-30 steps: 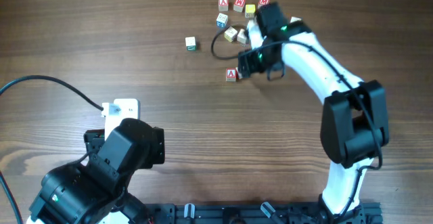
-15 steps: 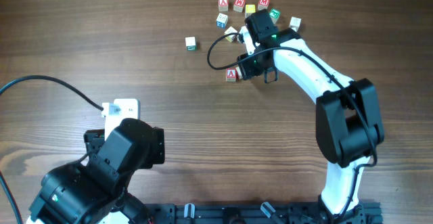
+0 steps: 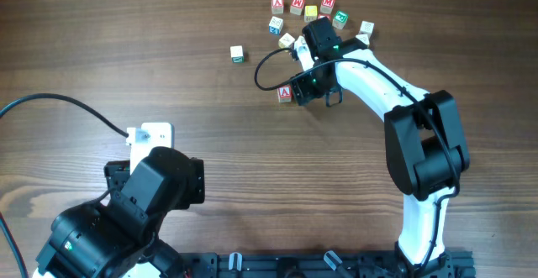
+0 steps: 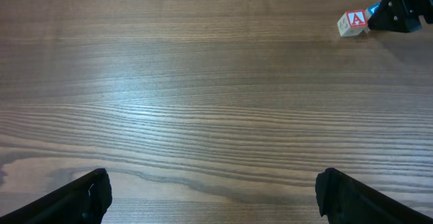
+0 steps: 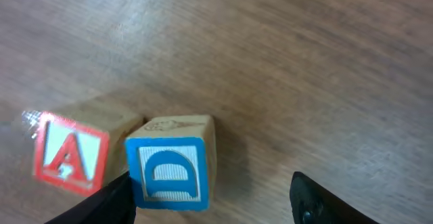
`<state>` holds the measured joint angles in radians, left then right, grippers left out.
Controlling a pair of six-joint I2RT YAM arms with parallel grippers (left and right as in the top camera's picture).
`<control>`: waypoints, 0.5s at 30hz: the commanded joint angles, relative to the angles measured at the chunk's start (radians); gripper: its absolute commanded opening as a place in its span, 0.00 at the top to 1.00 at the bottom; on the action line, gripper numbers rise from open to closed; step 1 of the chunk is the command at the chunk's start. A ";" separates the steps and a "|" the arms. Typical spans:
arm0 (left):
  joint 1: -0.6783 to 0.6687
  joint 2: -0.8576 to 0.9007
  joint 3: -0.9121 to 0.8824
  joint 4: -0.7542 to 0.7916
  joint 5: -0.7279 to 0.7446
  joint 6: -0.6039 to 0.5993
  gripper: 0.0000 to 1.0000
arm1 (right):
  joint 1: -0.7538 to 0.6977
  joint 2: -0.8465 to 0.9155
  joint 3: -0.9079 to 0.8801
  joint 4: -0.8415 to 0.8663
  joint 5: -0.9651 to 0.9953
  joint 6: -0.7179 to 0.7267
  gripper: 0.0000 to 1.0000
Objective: Form a tower
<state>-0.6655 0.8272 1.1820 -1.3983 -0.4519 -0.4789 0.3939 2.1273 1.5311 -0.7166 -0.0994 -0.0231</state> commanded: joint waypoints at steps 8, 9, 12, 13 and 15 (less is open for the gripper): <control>0.002 -0.002 0.002 0.002 -0.002 0.008 0.00 | 0.000 0.038 -0.002 0.026 0.039 0.090 0.44; 0.002 -0.002 0.002 0.002 -0.002 0.008 0.00 | 0.000 0.050 -0.002 0.042 0.039 0.094 0.45; 0.002 -0.002 0.002 0.002 -0.002 0.008 0.00 | 0.000 0.054 -0.002 0.069 0.039 0.103 0.57; 0.002 -0.002 0.002 0.002 -0.002 0.008 0.00 | 0.000 0.054 -0.002 0.073 0.039 0.108 0.62; 0.002 -0.002 0.002 0.002 -0.002 0.008 0.00 | 0.000 0.054 0.000 0.077 0.039 0.144 0.69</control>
<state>-0.6655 0.8272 1.1820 -1.3983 -0.4519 -0.4789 0.3939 2.1601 1.5311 -0.6456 -0.0666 0.0784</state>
